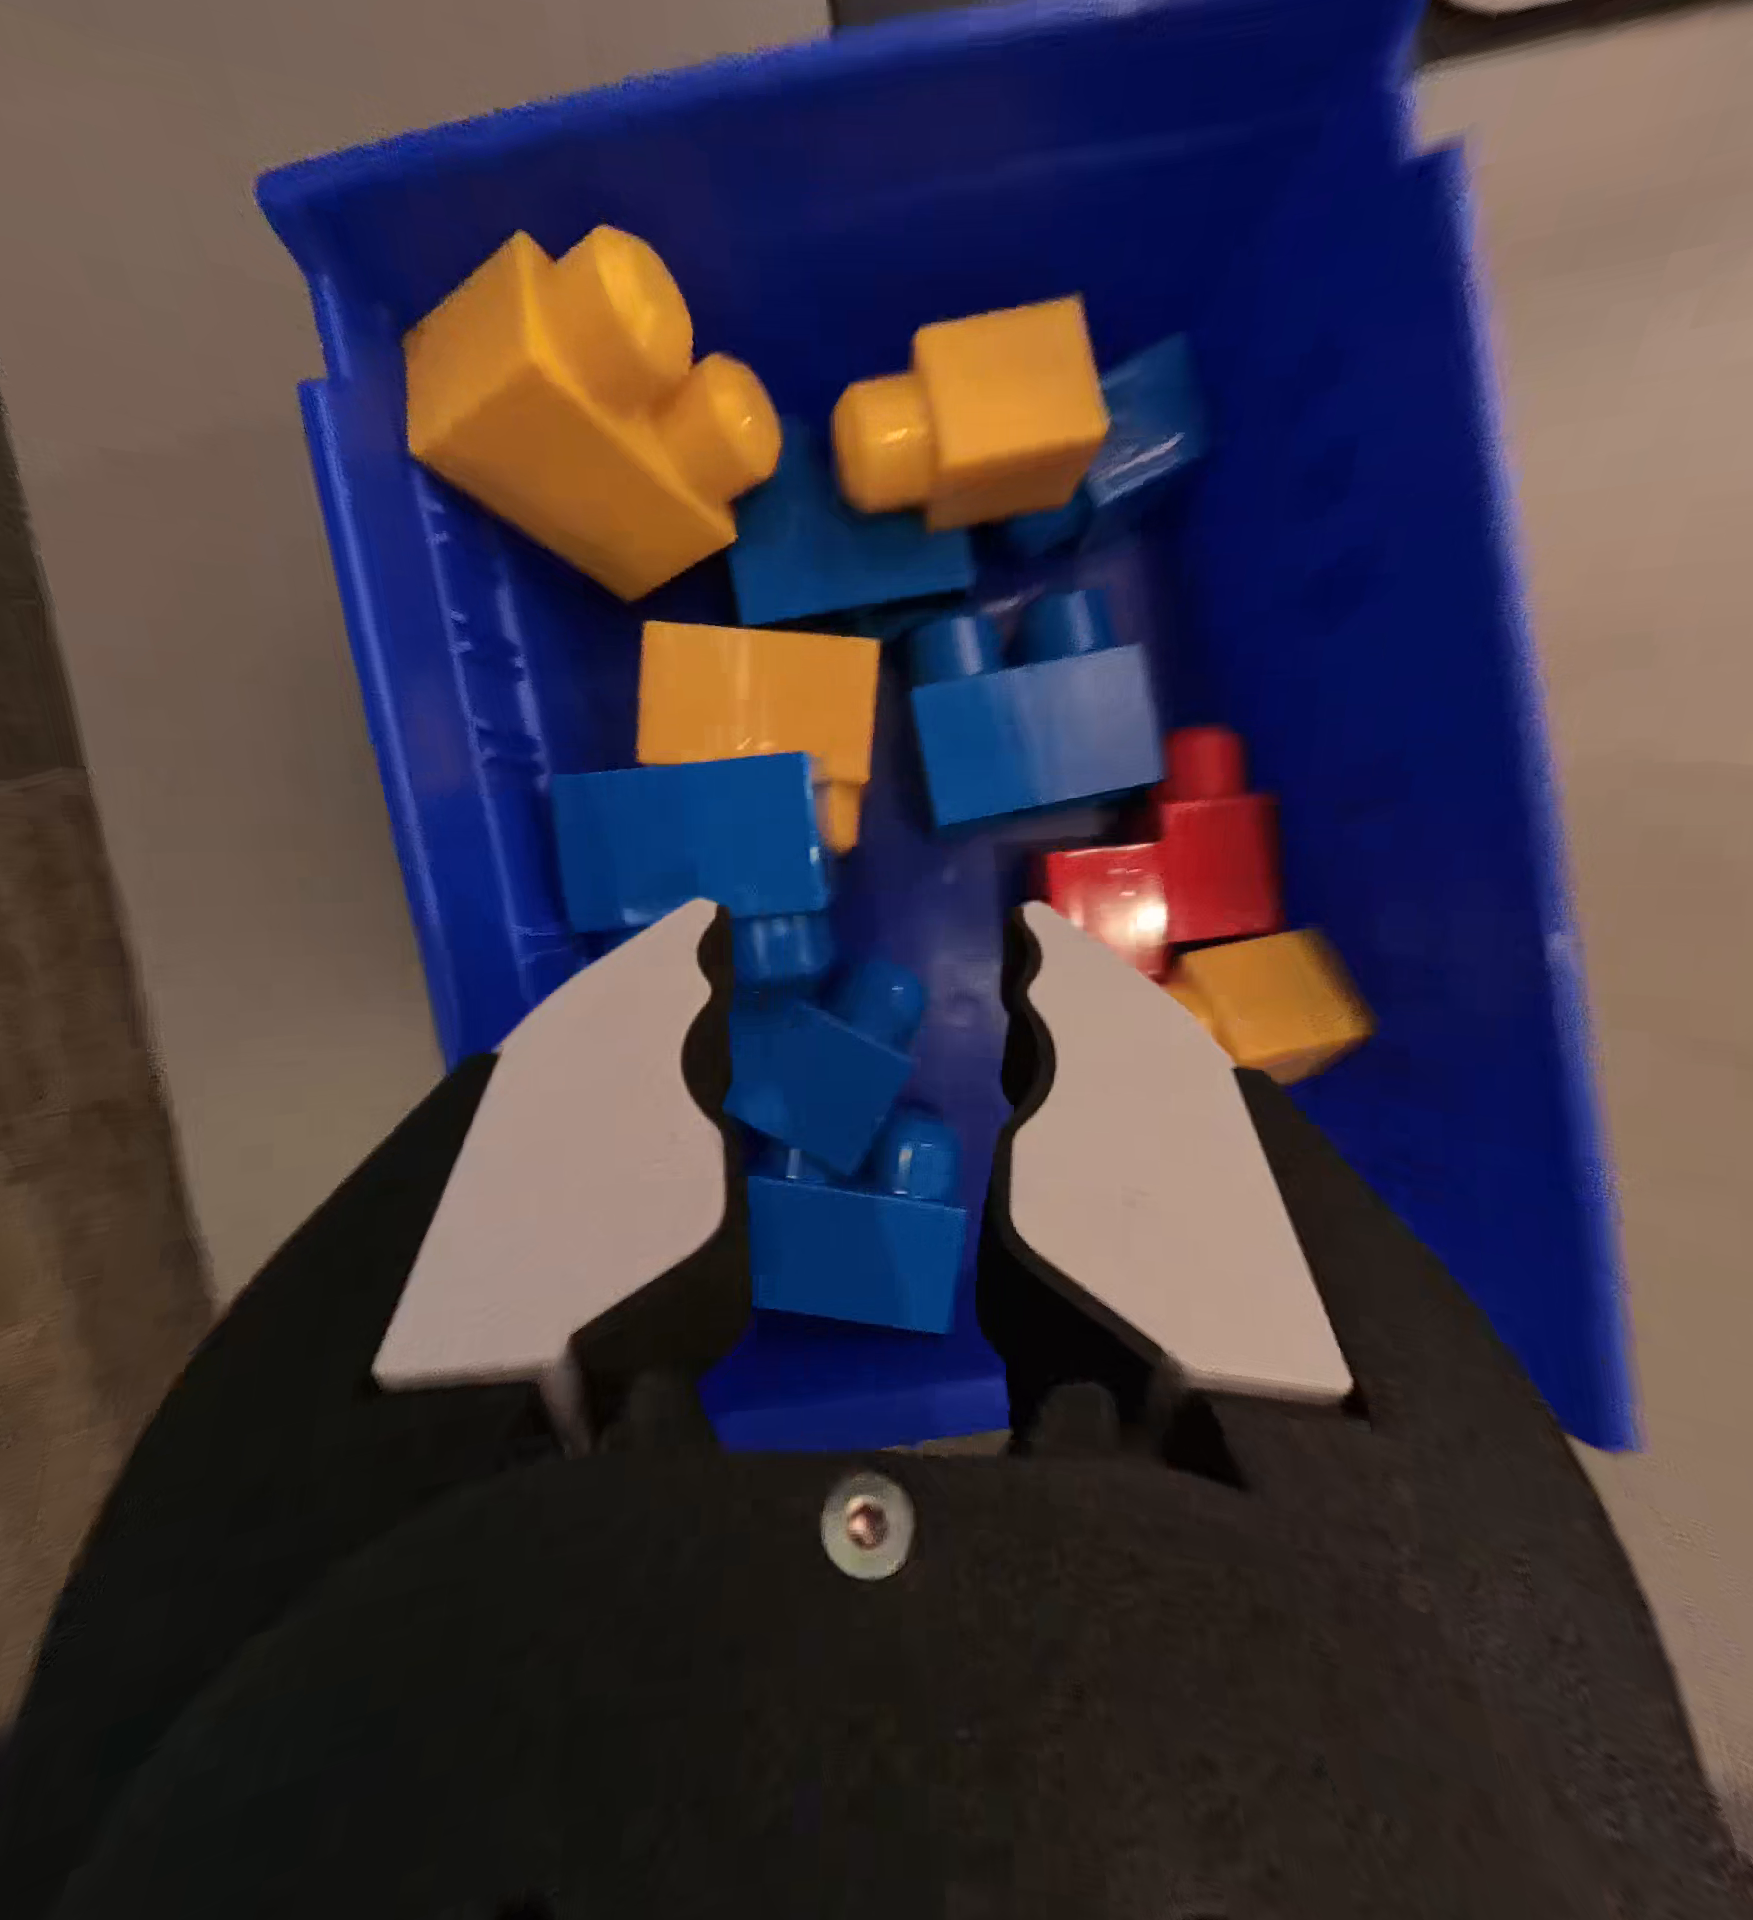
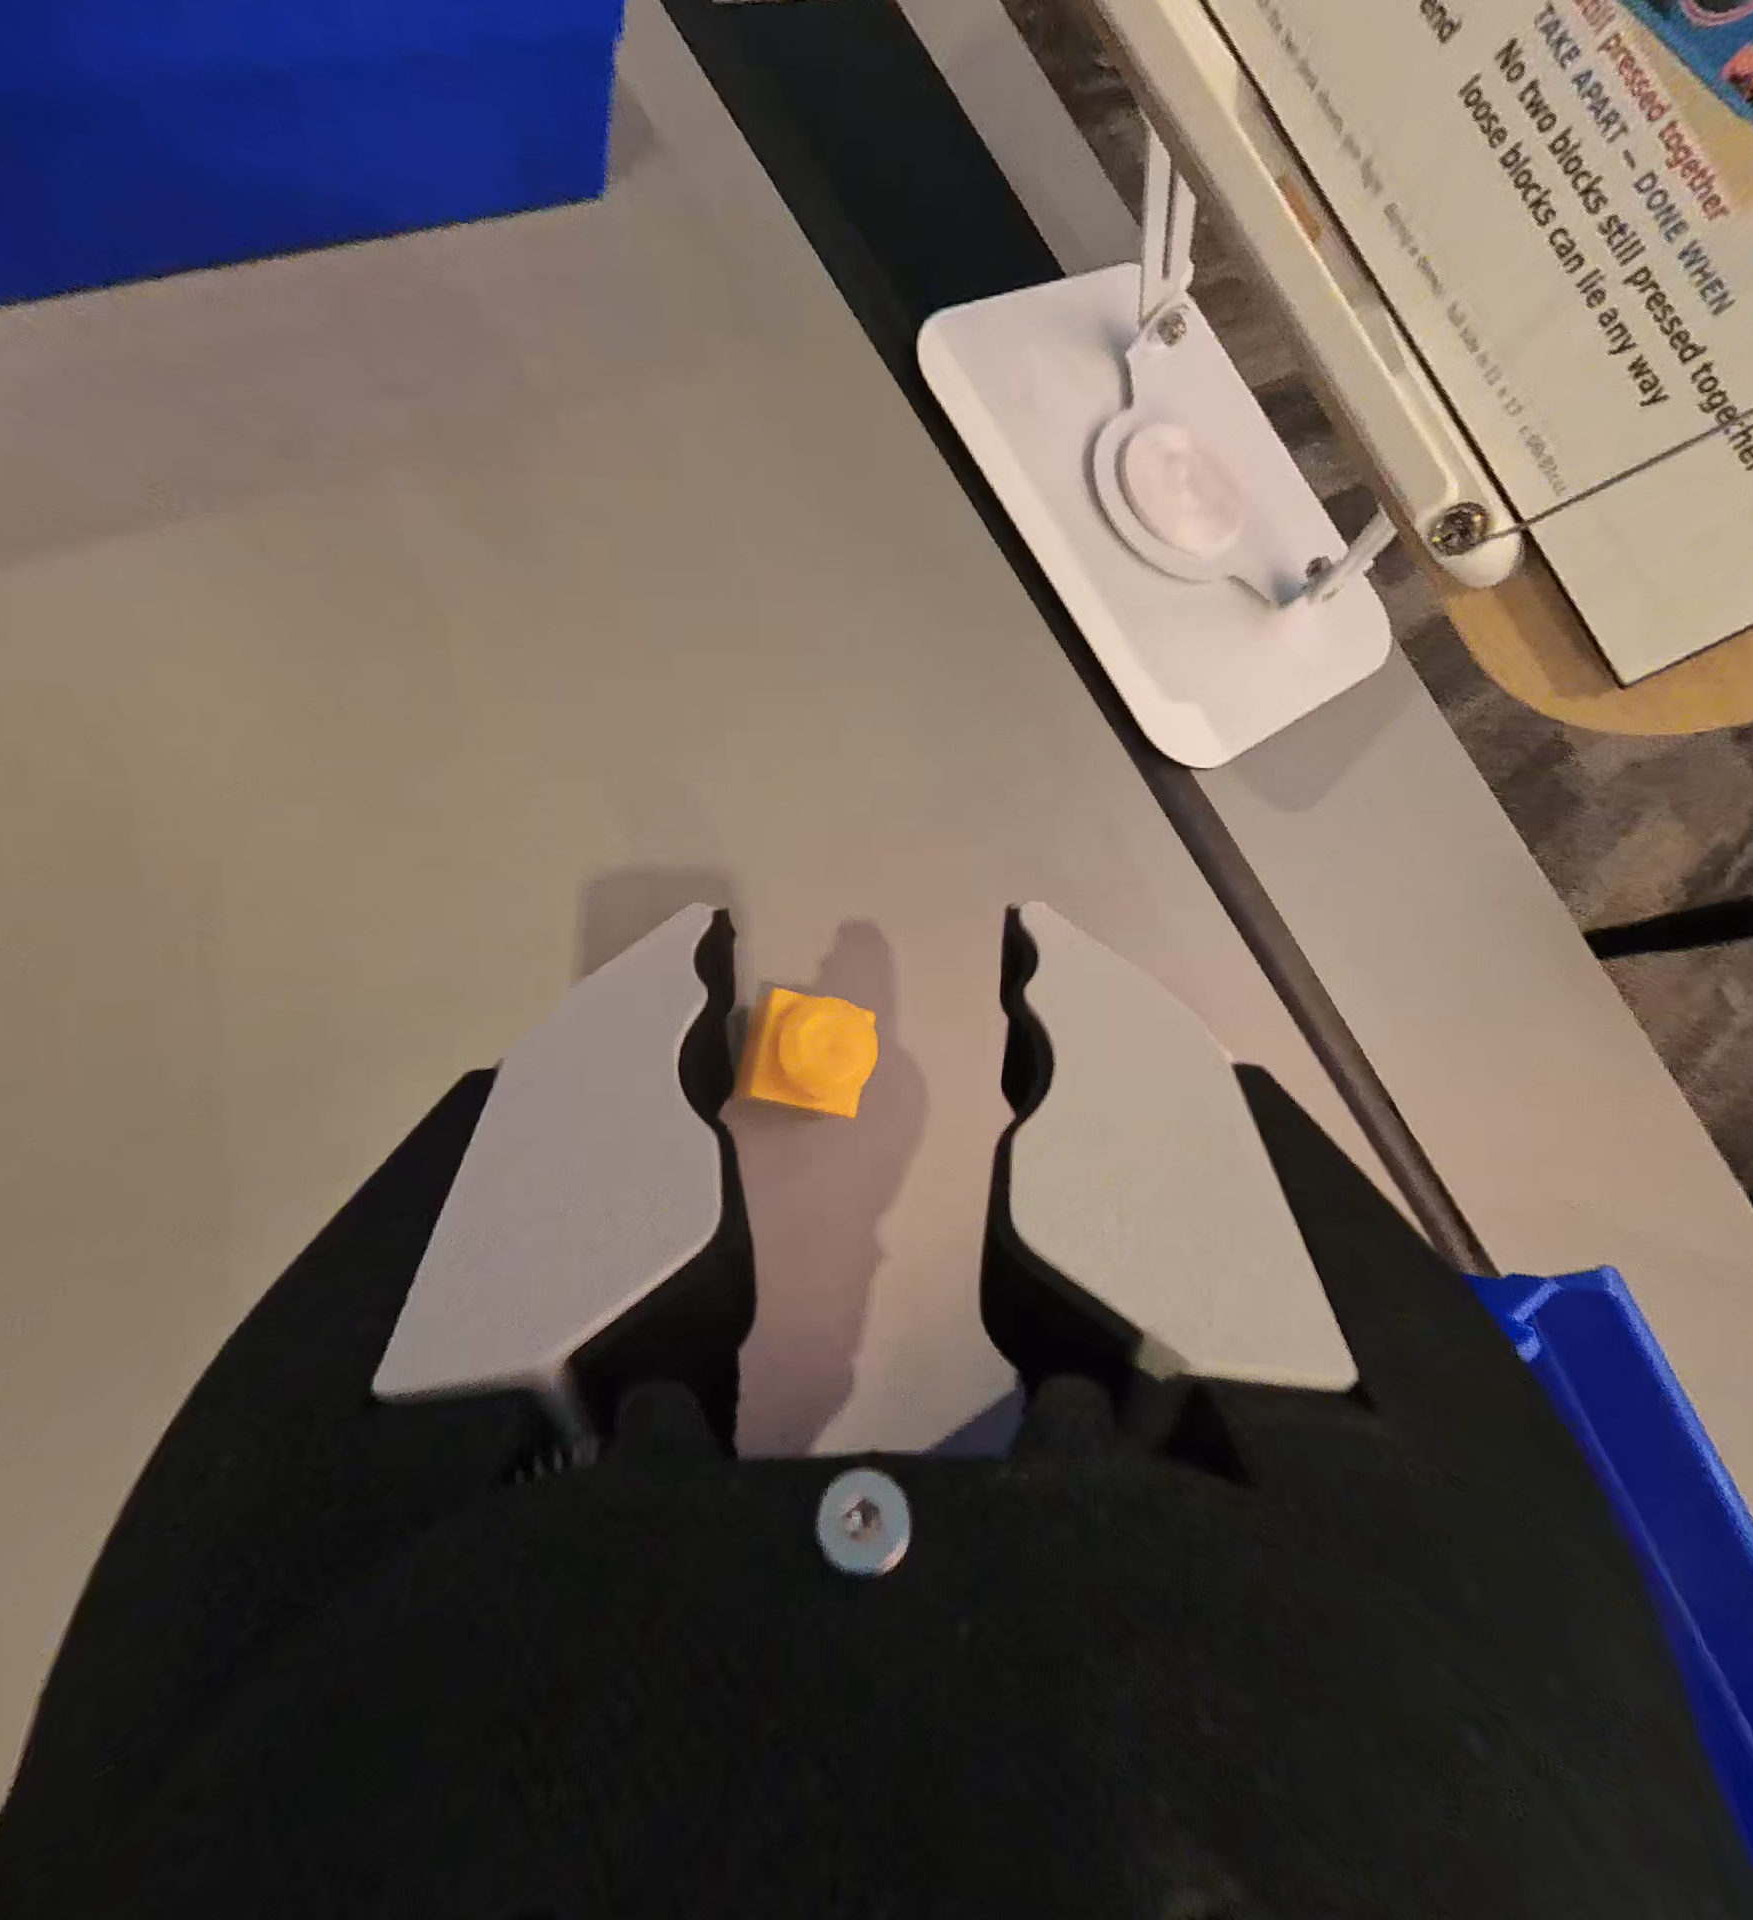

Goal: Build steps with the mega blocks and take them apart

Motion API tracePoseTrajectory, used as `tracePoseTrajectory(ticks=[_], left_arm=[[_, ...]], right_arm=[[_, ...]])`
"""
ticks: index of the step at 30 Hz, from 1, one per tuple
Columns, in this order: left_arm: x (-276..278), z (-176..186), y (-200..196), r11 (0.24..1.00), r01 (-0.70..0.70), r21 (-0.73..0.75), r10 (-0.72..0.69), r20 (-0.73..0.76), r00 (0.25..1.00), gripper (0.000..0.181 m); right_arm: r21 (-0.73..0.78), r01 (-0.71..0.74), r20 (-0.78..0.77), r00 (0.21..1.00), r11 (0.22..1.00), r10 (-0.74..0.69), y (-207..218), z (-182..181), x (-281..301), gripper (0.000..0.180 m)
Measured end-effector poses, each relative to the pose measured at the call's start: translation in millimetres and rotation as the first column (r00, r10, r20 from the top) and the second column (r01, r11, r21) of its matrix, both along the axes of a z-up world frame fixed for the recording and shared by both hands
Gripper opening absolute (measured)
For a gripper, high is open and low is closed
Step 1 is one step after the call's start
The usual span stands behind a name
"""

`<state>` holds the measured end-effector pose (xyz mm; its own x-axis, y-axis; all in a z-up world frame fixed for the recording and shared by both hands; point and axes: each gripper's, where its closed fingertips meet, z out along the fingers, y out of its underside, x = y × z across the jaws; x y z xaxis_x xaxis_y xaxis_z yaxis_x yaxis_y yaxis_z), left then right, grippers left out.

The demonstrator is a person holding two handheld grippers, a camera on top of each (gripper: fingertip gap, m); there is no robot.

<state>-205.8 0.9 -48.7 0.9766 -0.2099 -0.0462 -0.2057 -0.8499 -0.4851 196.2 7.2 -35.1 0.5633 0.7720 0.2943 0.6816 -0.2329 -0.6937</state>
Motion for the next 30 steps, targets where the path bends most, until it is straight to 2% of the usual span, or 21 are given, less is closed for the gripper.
tracePoseTrajectory(ticks=[3,5,6,12,20,23,25,30], left_arm=[[-10.8,-16.2,8.5,0.999,0.015,-0.028,-0.019,-0.168,0.986,0.064],[-21.9,-22.3,16.7,0.999,-0.045,-0.024,0.037,-0.254,0.966,0.09],[-24.0,-26.0,19.7,0.998,-0.055,-0.029,0.045,-0.28,0.959,0.091],[-35.3,-47.8,26.4,0.992,-0.102,-0.075,0.065,-0.387,0.92,0.091],[-36.3,-70.3,22.9,0.977,-0.158,-0.142,0.107,-0.316,0.943,0.083],[-41.9,-72.5,22.6,0.976,-0.165,-0.144,0.103,-0.365,0.925,0.073],[-42.6,-73.3,21.7,0.976,-0.157,-0.153,0.087,-0.388,0.918,0.072],[-40.3,-71.7,17.0,0.971,-0.151,-0.182,0.076,-0.364,0.928,0.067]], right_arm=[[-0.019,-0.003,0.004,1.0,1.0,0.003,0.4,-5.2,2.6,0.051],[-0.02,0.003,0.026,1.0,1.0,-0.002,2.9,-10.8,5.9,0.051],[-0.025,0.004,0.034,0.999,1.0,-0.003,3.6,-13.5,7.0,0.051],[-0.056,-0.013,0.058,0.998,0.998,0.016,1.4,-22.8,6.2,0.051],[-0.074,-0.034,0.102,0.994,0.997,0.042,-2.5,-31.4,5.0,0.051],[-0.077,-0.054,0.116,0.991,0.996,0.062,-4.9,-33.8,3.0,0.051],[-0.078,-0.056,0.125,0.99,0.995,0.065,-5.5,-35.0,2.4,0.051],[-0.084,-0.059,0.132,0.989,0.995,0.07,-6.2,-37.4,1.9,0.051]])
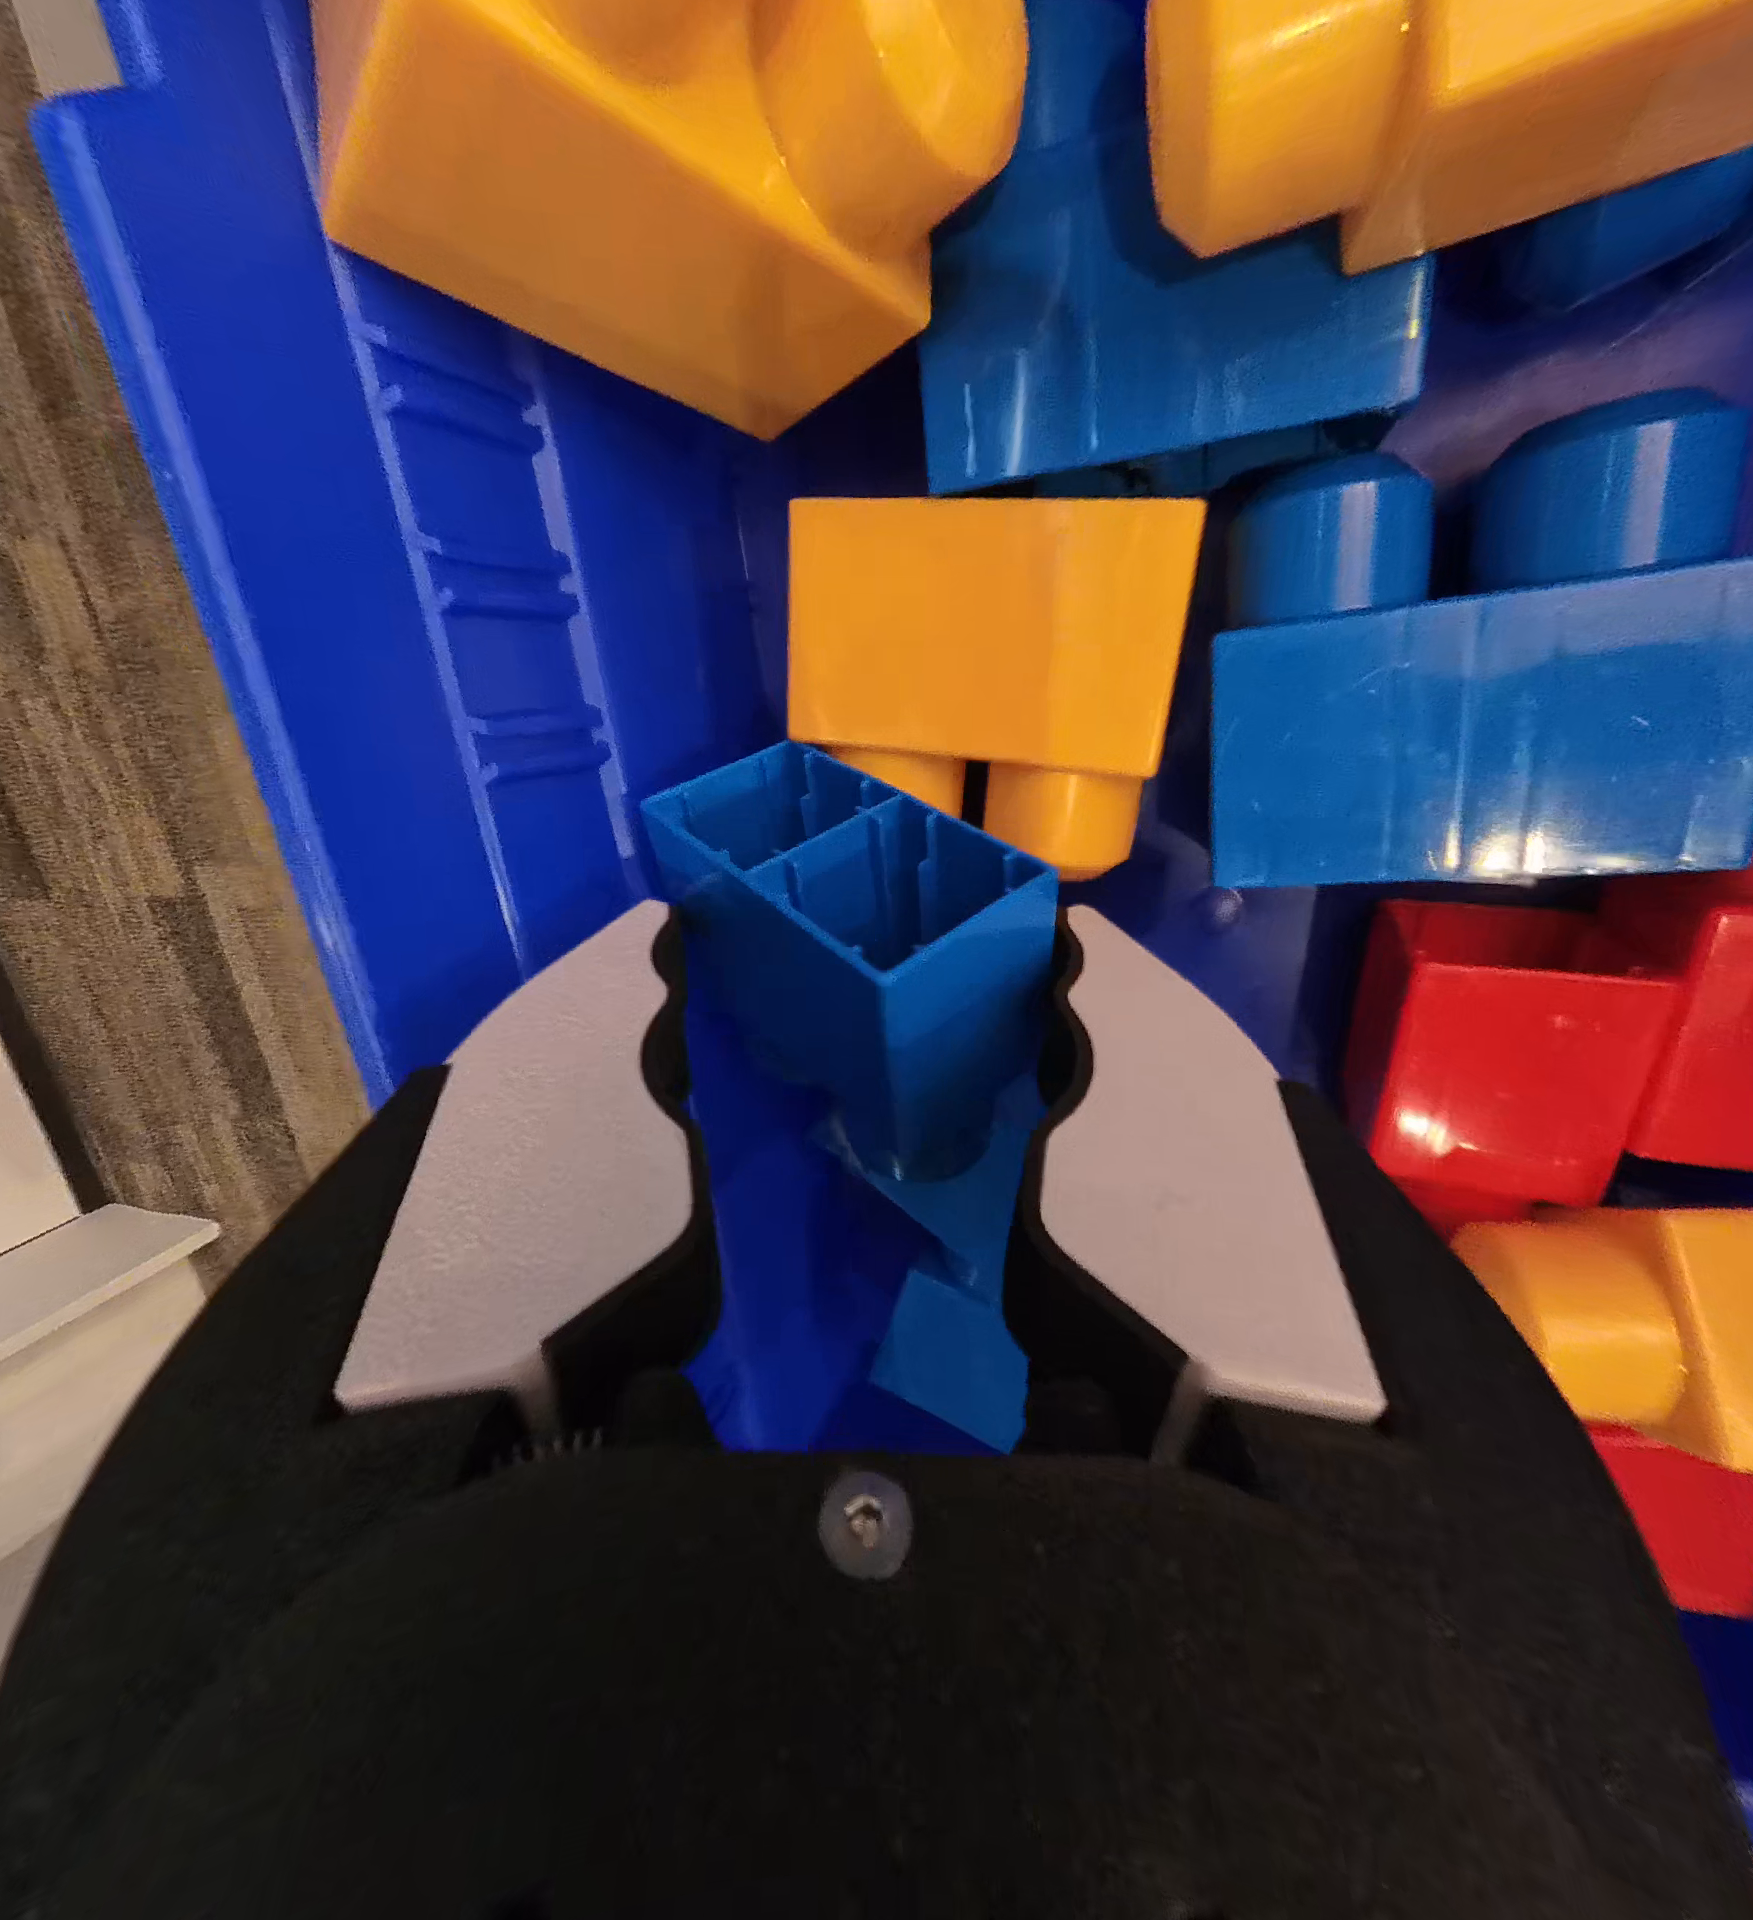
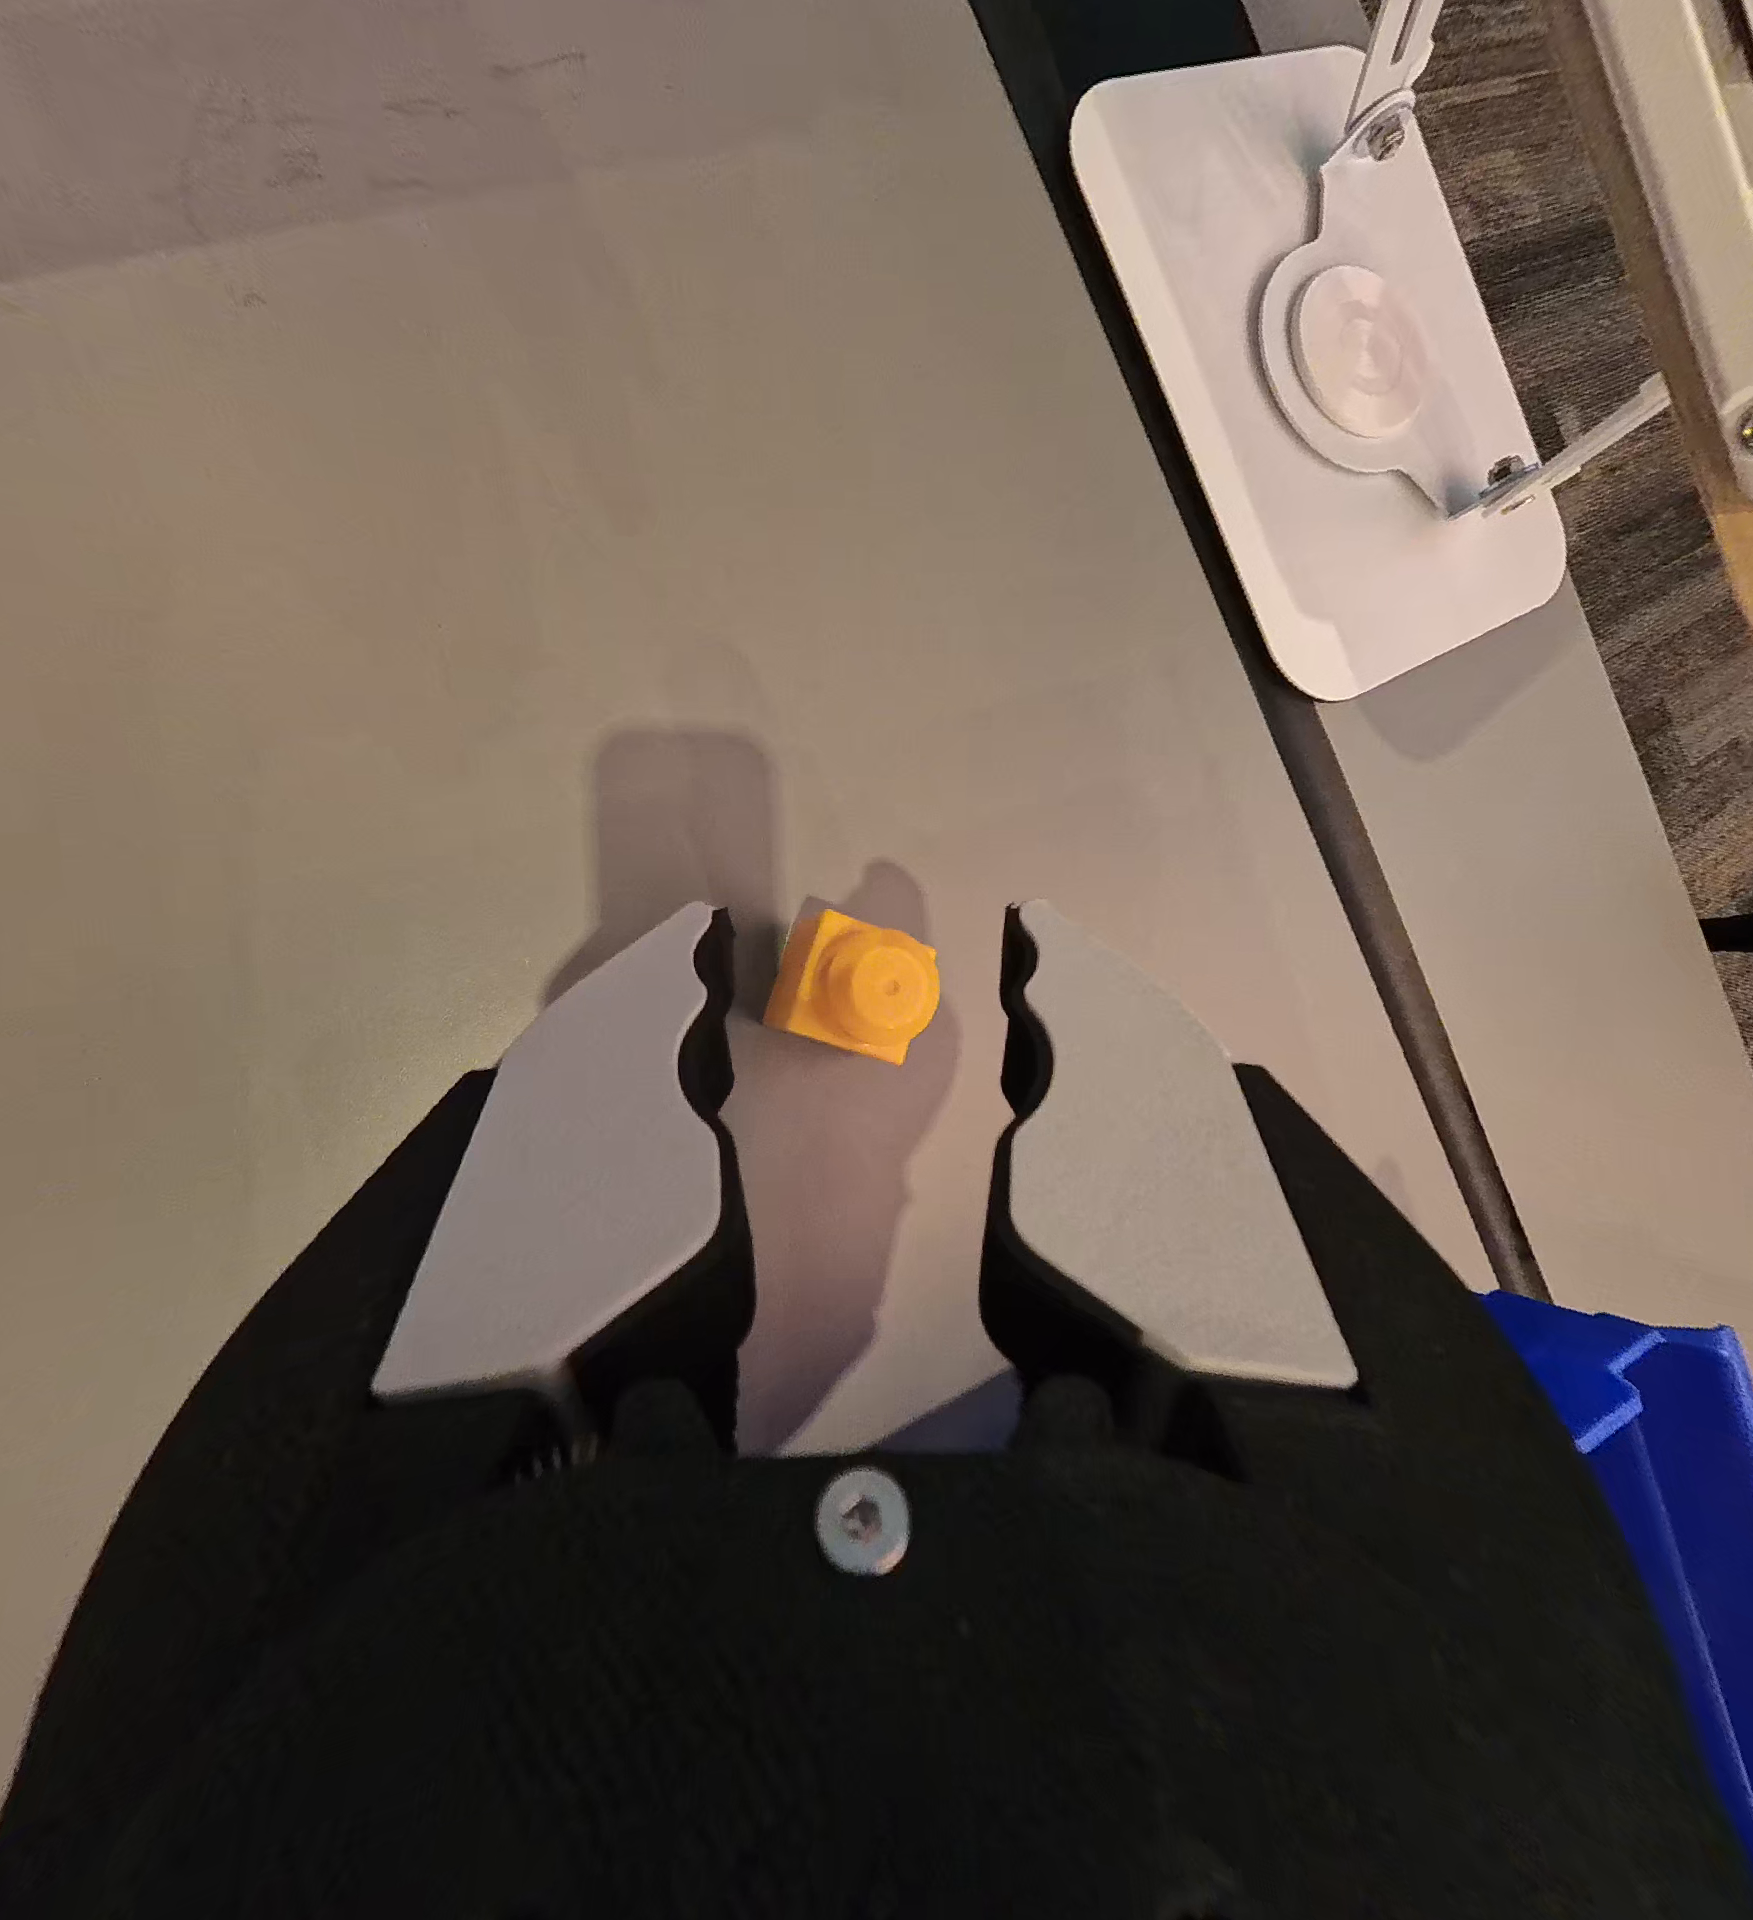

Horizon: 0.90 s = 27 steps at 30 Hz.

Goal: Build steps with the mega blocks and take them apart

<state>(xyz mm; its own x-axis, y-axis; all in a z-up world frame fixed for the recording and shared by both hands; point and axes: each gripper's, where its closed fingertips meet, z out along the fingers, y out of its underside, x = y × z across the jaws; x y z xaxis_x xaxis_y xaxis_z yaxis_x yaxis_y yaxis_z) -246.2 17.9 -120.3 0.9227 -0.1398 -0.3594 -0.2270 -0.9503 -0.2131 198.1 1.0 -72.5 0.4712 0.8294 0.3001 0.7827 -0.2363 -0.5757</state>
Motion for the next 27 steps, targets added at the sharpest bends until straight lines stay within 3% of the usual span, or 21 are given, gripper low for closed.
tracePoseTrajectory(ticks=[4,11,14,16,20,22,24,26,27], left_arm=[[2.2,19.1,-4.0,0.999,0.024,0.035,-0.023,-0.013,1.0,0.04],[13.6,64.2,-12.9,0.988,0.06,0.145,-0.06,-0.001,0.998,0.039],[58.4,97.9,-17.1,0.947,0.148,0.286,-0.206,0.186,0.961,0.038],[113.6,123.7,-26.0,0.883,0.251,0.397,-0.406,0.375,0.833,0.038],[214.3,166.6,-68.5,0.691,0.457,0.561,-0.723,0.556,0.411,0.038],[248.9,173.7,-90.1,0.632,0.516,0.578,-0.754,0.613,0.237,0.038],[273.7,175.5,-101.3,0.606,0.541,0.583,-0.747,0.651,0.135,0.038],[293.0,181.0,-106.5,0.605,0.522,0.601,-0.72,0.694,0.036,0.038],[300.8,185.5,-108.7,0.617,0.501,0.606,-0.69,0.723,-0.024,0.038]], right_arm=[[-0.004,0.003,0.005,1.0,1.0,-0.003,0.9,-1.7,1.4,0.051],[0.006,0.006,0.013,1.0,1.0,-0.006,2.2,-1.7,2.4,0.051],[0.052,0.006,-0.004,1.0,0.999,-0.005,4.0,7.6,0.7,0.05],[0.123,0.002,-0.036,0.999,0.992,0.003,5.6,22.2,-3.4,0.05],[0.291,-0.075,-0.189,0.973,0.954,0.135,-10.6,69.1,-28.2,0.05],[0.32,-0.188,-0.316,0.903,0.929,0.292,-38.5,92.1,-49.9,0.05],[0.383,-0.276,-0.419,0.799,0.881,0.432,-67.3,115.2,-66.1,0.052],[0.52,-0.309,-0.399,0.736,0.796,0.546,-88.9,131.1,-74.5,0.057],[0.585,-0.313,-0.343,0.741,0.748,0.578,-95.1,132.9,-77.4,0.057]])
